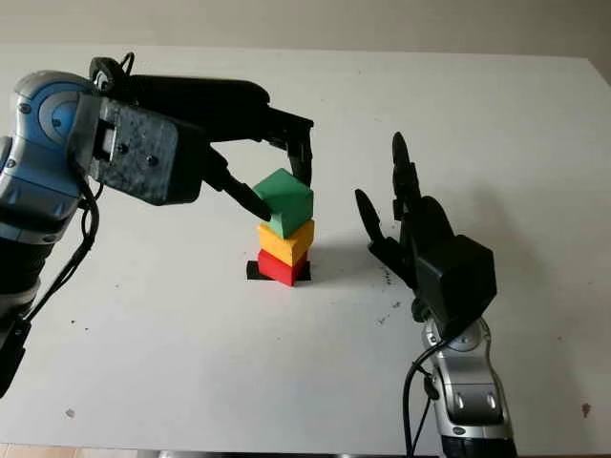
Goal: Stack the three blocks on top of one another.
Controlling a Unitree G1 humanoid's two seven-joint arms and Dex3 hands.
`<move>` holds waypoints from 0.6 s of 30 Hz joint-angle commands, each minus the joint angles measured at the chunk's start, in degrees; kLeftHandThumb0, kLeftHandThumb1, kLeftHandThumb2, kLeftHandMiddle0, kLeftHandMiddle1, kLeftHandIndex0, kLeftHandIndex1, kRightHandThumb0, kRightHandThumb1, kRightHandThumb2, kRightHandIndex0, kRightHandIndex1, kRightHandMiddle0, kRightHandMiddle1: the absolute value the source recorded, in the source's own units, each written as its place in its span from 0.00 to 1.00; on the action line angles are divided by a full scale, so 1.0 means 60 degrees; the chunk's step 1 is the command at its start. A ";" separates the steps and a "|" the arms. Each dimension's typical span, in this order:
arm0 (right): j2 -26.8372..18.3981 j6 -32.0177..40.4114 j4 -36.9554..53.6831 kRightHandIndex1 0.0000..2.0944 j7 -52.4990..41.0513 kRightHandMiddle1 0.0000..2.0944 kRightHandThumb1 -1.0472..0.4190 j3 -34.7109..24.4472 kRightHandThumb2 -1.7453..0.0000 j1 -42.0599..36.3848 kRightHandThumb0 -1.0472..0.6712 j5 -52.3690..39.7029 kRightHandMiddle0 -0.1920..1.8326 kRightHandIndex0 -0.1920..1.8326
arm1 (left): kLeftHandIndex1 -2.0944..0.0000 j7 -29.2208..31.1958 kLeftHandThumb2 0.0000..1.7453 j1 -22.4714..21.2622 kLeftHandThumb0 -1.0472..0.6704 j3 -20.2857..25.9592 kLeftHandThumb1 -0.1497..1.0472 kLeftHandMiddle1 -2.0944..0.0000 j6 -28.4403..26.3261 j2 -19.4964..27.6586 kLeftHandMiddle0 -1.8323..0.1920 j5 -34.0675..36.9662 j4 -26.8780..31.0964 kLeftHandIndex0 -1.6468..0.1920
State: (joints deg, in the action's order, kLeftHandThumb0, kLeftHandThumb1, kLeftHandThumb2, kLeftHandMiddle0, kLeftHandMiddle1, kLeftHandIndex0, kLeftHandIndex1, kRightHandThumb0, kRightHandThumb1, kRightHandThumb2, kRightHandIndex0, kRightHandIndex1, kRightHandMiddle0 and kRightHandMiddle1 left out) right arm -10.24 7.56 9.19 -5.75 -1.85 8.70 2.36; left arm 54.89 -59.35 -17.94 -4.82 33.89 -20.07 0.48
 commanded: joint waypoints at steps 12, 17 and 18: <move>-0.0002 -0.0036 0.0046 0.03 -0.0046 0.03 0.00 -0.0008 0.71 -0.0106 0.20 -0.0023 0.04 0.01 | 0.75 0.0217 0.03 0.0291 0.29 0.0008 0.93 0.98 -0.0257 0.0102 0.88 0.0069 0.0299 0.82; -0.0037 0.0012 0.0072 0.03 -0.0035 0.03 0.00 0.0005 0.71 -0.0126 0.20 0.0062 0.04 0.02 | 0.92 0.0358 0.03 0.0317 0.27 0.0011 0.90 0.98 -0.0204 0.0154 0.91 0.0147 0.0483 0.82; -0.0030 0.0039 0.0080 0.03 -0.0038 0.03 0.00 -0.0003 0.71 -0.0127 0.19 0.0053 0.04 0.02 | 0.93 0.0376 0.03 0.0322 0.27 0.0019 0.90 0.98 -0.0206 0.0160 0.91 0.0167 0.0498 0.82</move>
State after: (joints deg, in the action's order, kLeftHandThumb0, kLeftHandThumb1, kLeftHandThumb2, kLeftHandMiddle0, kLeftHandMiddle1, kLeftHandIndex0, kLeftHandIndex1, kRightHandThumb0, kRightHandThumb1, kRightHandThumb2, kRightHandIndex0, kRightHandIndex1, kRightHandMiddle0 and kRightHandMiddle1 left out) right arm -10.24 7.60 9.19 -6.05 -1.85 8.67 2.54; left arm 56.73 -58.06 -17.95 -6.24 34.11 -19.36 2.49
